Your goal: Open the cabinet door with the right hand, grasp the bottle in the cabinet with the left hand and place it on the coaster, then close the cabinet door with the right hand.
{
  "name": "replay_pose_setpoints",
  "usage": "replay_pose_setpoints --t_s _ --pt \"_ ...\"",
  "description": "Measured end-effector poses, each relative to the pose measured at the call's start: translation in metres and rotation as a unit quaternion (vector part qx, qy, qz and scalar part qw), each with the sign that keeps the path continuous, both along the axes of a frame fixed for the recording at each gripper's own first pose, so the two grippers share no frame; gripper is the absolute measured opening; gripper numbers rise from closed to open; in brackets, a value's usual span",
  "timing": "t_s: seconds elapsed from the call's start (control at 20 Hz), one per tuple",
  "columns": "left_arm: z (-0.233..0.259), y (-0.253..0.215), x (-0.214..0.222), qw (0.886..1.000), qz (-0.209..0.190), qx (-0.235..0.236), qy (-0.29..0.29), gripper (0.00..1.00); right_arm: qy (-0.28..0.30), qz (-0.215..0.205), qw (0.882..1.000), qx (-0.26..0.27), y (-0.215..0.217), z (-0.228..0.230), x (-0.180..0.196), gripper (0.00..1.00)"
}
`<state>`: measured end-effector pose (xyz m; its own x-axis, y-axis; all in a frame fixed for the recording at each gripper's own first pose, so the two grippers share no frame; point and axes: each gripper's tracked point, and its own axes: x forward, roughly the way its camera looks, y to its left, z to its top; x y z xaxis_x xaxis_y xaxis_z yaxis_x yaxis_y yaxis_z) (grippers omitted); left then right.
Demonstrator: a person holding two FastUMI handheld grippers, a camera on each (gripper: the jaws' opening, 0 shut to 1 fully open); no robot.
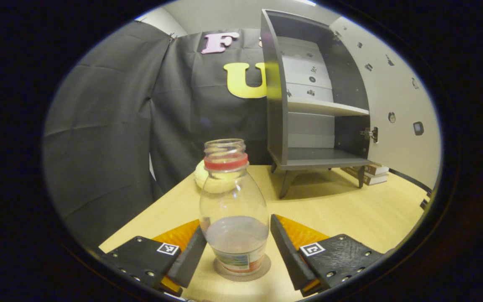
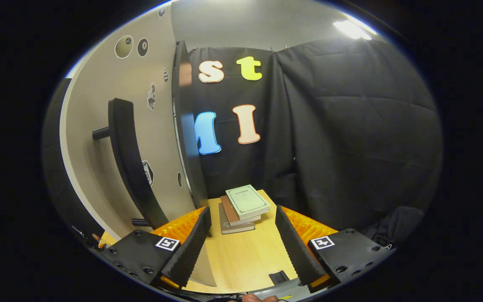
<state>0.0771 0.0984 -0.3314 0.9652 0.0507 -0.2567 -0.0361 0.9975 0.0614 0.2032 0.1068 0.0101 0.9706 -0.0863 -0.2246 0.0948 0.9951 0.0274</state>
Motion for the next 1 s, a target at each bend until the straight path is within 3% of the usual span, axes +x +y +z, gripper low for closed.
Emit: replay_pose_setpoints --t_s 0.35,0.4,0.45,0.6,0.65,0.7,0.75,1.0 --pt "0.012 0.006 -0.011 1.0 0.01 0.002 0.0 0.86 0.004 -0.003 1.0 0.01 -0.007 -0.009 -0.001 0.98" --pt "0.014 0.007 -0.013 1.0 0.012 0.0 0.001 0.86 0.004 -0.003 1.0 0.01 -0.009 -0.009 -0.001 0.92" --pt "0.018 0.008 -0.015 1.0 0.014 -0.001 0.001 0.88 0.003 -0.003 1.0 0.01 -0.01 -0.01 0.0 0.98" --pt "0.025 0.007 -0.028 1.0 0.015 -0.001 0.005 0.86 -0.001 -0.002 1.0 0.017 -0.014 -0.011 0.003 0.98" --pt "0.029 0.003 -0.034 1.0 0.011 -0.005 0.006 0.86 -0.001 0.002 1.0 0.019 -0.015 -0.012 0.006 0.92" --pt "0.033 -0.002 -0.039 1.0 0.005 -0.011 0.008 0.86 0.0 0.008 1.0 0.02 -0.015 -0.014 0.008 0.98" --pt "0.037 -0.007 -0.045 1.0 0.004 -0.014 0.011 0.86 0.001 0.011 1.0 0.019 -0.016 -0.016 0.01 0.98" --pt "0.088 -0.025 -0.068 1.0 0.014 0.017 -0.001 0.86 -0.001 0.032 0.999 0.025 -0.027 -0.011 0.021 0.92"
